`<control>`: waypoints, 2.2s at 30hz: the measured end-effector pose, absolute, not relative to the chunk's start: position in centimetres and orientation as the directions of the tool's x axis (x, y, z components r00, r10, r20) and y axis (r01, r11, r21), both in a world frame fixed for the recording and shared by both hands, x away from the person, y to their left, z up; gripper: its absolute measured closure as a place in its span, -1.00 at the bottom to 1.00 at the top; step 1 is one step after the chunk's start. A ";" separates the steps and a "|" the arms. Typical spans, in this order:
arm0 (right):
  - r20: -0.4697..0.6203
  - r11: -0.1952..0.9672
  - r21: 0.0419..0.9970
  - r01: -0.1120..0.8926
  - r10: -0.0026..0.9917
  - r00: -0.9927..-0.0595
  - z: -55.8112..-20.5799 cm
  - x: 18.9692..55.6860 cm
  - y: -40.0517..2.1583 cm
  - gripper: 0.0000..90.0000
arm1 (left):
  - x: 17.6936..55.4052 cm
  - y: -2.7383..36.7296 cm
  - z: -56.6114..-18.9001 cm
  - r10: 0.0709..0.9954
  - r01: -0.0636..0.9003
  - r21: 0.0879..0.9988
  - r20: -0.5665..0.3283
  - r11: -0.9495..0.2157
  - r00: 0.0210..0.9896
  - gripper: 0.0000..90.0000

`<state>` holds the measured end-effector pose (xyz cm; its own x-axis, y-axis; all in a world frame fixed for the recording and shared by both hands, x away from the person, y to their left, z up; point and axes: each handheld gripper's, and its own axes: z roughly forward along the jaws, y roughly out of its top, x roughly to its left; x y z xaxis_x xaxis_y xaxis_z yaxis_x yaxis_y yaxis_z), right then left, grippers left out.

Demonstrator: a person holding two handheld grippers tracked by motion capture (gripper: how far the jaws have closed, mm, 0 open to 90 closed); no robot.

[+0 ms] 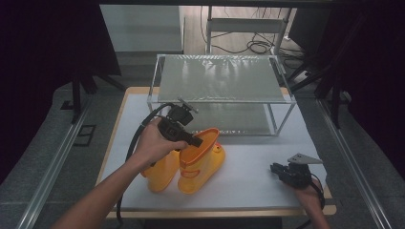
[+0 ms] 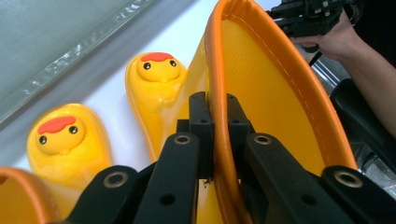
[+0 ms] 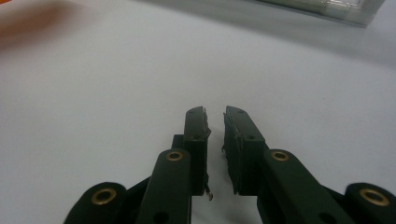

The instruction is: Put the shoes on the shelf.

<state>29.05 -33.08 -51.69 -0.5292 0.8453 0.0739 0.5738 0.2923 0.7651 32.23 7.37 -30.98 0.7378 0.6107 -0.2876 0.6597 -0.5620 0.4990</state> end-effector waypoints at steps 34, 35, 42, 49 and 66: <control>0.077 0.291 0.762 0.579 0.846 -0.527 -51.8 29.1 -33.0 0.72 | 30.8 10.1 -34.1 0.654 0.667 0.485 -0.229 -0.565 0.721 0.58; 0.079 0.290 0.761 0.580 0.847 -0.526 -51.8 29.1 -33.0 0.72 | 30.8 10.1 -34.0 0.655 0.671 0.482 -0.234 -0.564 0.719 0.50; 0.077 0.288 0.763 0.579 0.848 -0.524 -51.8 29.1 -33.2 0.71 | 30.8 10.4 -32.7 0.646 0.670 0.517 -0.263 -0.532 0.716 0.14; 0.078 0.284 0.764 0.579 0.851 -0.520 -51.8 29.1 -33.3 0.70 | 30.7 11.9 -30.3 0.637 0.664 0.560 -0.286 -0.495 0.716 -0.01; 0.076 0.285 0.763 0.580 0.852 -0.519 -51.8 29.1 -33.3 0.69 | 30.3 15.8 -29.5 0.666 0.691 0.546 -0.291 -0.474 0.686 -0.13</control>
